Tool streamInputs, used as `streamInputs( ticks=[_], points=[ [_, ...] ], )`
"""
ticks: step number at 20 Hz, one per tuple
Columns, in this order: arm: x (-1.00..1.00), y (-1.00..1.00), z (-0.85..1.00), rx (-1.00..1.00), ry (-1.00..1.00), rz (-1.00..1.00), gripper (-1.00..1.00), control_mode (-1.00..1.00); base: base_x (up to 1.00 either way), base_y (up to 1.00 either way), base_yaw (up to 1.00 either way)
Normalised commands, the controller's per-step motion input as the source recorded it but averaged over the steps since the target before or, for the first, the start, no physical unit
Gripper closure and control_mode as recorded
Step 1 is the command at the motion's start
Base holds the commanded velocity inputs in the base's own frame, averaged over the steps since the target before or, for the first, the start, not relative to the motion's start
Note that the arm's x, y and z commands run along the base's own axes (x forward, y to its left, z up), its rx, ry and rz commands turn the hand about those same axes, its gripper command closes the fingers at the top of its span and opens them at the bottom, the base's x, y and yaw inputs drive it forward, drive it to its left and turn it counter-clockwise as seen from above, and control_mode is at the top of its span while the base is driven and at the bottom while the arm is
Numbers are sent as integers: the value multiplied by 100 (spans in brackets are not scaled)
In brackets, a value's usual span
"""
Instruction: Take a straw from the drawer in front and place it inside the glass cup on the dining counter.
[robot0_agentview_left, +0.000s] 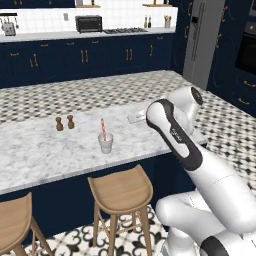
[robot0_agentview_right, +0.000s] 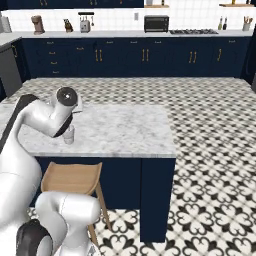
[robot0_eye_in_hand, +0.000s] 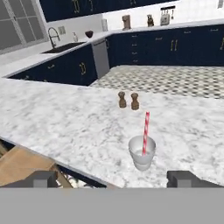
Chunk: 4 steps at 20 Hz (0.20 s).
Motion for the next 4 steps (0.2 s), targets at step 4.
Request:
streamInputs(
  ticks=[4],
  points=[
    [-45,-42,-12,-28,23,-2,-100,-100,0,0,0]
  ],
)
